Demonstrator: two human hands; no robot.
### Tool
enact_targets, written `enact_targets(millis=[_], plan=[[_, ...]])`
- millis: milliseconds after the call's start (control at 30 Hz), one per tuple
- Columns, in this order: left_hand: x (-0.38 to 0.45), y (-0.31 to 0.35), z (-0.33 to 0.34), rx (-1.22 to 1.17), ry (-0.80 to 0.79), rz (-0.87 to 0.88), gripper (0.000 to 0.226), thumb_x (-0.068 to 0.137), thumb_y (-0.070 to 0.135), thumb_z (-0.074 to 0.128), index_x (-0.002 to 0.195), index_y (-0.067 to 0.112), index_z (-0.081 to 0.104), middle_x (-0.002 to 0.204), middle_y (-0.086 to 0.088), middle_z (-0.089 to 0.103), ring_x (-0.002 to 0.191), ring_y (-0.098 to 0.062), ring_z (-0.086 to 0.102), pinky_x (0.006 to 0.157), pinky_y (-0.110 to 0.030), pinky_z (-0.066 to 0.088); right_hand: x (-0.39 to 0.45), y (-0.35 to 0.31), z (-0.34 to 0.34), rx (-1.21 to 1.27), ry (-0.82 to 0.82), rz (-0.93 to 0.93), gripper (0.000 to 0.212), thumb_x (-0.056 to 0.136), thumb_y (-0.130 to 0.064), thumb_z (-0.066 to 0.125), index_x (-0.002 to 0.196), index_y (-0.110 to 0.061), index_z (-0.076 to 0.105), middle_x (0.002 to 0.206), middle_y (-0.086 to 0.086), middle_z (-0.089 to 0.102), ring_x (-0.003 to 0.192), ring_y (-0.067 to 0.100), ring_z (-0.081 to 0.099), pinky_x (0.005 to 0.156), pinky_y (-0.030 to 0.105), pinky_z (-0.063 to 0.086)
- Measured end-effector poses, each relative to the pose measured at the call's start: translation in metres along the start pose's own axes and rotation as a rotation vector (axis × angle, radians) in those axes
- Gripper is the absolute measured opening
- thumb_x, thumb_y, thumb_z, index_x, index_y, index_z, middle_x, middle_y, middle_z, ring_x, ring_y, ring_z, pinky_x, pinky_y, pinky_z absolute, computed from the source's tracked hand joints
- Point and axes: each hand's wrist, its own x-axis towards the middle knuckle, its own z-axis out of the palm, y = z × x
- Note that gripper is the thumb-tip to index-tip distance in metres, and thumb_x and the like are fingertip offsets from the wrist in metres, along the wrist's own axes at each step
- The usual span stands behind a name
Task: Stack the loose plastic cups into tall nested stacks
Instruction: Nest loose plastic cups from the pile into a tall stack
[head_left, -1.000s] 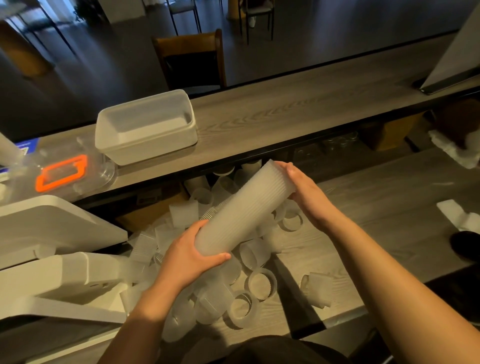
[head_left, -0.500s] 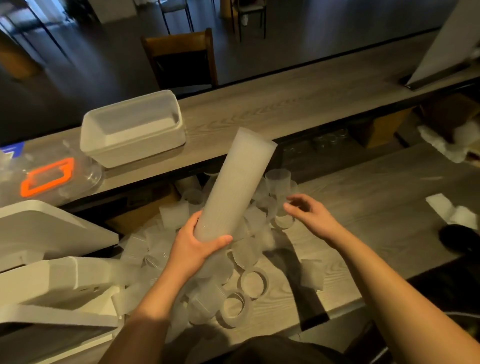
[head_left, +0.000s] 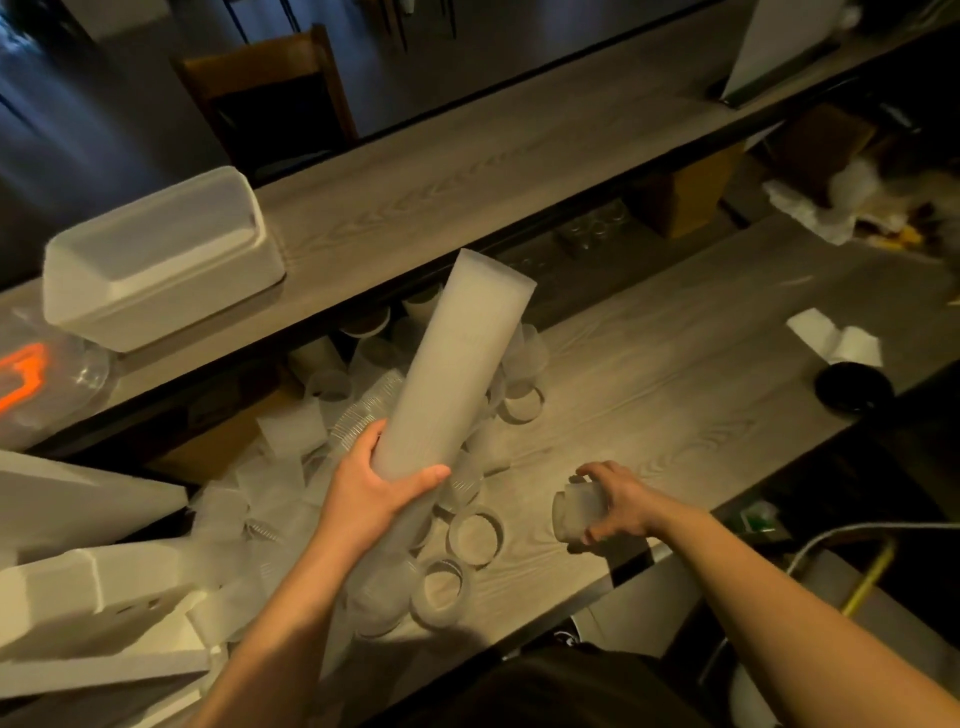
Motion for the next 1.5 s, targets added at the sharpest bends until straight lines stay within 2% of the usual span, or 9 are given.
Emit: enact_targets(millis=[200, 367, 533, 667, 833, 1067, 1300, 1400, 1500], plan=[[-0.005, -0.002, -0.003, 0.006, 0.021, 0.005, 0.085, 0.045, 0.070, 0.075, 0.119, 0.036, 0.050, 0.112, 0.019, 0.056, 0.099, -0.002, 0.056, 0.073, -0.027, 0.050, 0.003, 0.005, 0.010, 0.276, 0.187, -0.002, 0.073, 0.071, -0.032, 0.086, 0.130, -0.021, 0.044, 0.119, 0.006, 0.057, 0.099, 0.016, 0.059, 0.085, 0.033, 0.055], [-0.009, -0.010, -0.010, 0.024, 0.049, -0.018, 0.090, 0.044, 0.071, 0.076, 0.123, 0.036, 0.050, 0.114, 0.013, 0.058, 0.100, -0.006, 0.057, 0.078, -0.034, 0.053, 0.000, -0.023, -0.015, 0.520, 0.322, -0.039, 0.072, 0.072, -0.028, 0.089, 0.127, -0.021, 0.043, 0.114, 0.000, 0.056, 0.087, 0.017, 0.063, 0.071, 0.028, 0.055], [-0.012, -0.013, -0.018, 0.029, 0.063, -0.023, 0.087, 0.046, 0.070, 0.078, 0.122, 0.040, 0.050, 0.114, 0.020, 0.057, 0.101, -0.004, 0.057, 0.079, -0.035, 0.054, -0.014, -0.074, -0.052, 0.726, 0.450, -0.181, 0.071, 0.079, -0.057, 0.067, 0.140, -0.028, 0.046, 0.123, 0.004, 0.055, 0.102, 0.020, 0.062, 0.078, 0.029, 0.056], [-0.015, -0.014, -0.025, 0.015, 0.080, -0.019, 0.089, 0.046, 0.070, 0.078, 0.125, 0.038, 0.052, 0.115, 0.018, 0.058, 0.102, -0.003, 0.057, 0.077, -0.030, 0.051, -0.026, -0.120, -0.085, 1.077, 0.489, -0.300, 0.065, 0.089, -0.044, 0.065, 0.145, -0.022, 0.039, 0.131, 0.007, 0.052, 0.117, 0.024, 0.058, 0.093, 0.040, 0.056], [-0.022, -0.017, -0.035, 0.039, 0.100, -0.018, 0.094, 0.045, 0.069, 0.082, 0.128, 0.039, 0.049, 0.118, 0.019, 0.056, 0.105, -0.004, 0.056, 0.081, -0.029, 0.049, -0.038, -0.166, -0.124, 1.358, 0.496, -0.511, 0.068, 0.086, -0.047, 0.058, 0.143, -0.013, 0.041, 0.138, 0.017, 0.048, 0.123, 0.030, 0.054, 0.090, 0.034, 0.055], [-0.035, -0.019, -0.048, 0.164, 0.112, 0.001, 0.089, 0.057, 0.055, 0.089, 0.134, 0.041, 0.045, 0.121, 0.016, 0.053, 0.106, -0.009, 0.053, 0.079, -0.027, 0.045, -0.049, -0.208, -0.141, 1.061, 0.466, -0.587, 0.045, 0.093, -0.031, 0.063, 0.135, -0.015, 0.057, 0.122, 0.002, 0.066, 0.114, 0.015, 0.063, 0.100, 0.036, 0.050], [-0.042, -0.025, -0.056, 0.187, 0.100, 0.017, 0.082, 0.055, 0.061, 0.086, 0.124, 0.051, 0.042, 0.119, 0.018, 0.055, 0.104, -0.008, 0.055, 0.082, -0.032, 0.051, -0.051, -0.222, -0.136, 0.769, 0.491, -0.576, 0.040, 0.094, -0.016, 0.059, 0.131, -0.030, 0.056, 0.119, -0.010, 0.056, 0.110, 0.007, 0.053, 0.098, 0.034, 0.047], [-0.044, -0.028, -0.058, 0.204, 0.100, 0.026, 0.081, 0.055, 0.060, 0.086, 0.122, 0.053, 0.042, 0.115, 0.021, 0.055, 0.103, -0.007, 0.056, 0.081, -0.032, 0.051, -0.051, -0.223, -0.135, 0.717, 0.479, -0.576, 0.042, 0.092, -0.016, 0.058, 0.131, -0.030, 0.056, 0.122, -0.007, 0.055, 0.113, 0.007, 0.052, 0.096, 0.034, 0.047], [-0.045, -0.025, -0.059, 0.219, 0.101, 0.028, 0.079, 0.057, 0.057, 0.087, 0.121, 0.054, 0.040, 0.110, 0.030, 0.049, 0.101, -0.006, 0.054, 0.083, -0.034, 0.051, -0.051, -0.225, -0.133, 0.622, 0.419, -0.575, 0.046, 0.087, -0.029, 0.056, 0.133, -0.031, 0.057, 0.123, -0.014, 0.053, 0.105, -0.010, 0.051, 0.088, 0.025, 0.041]])
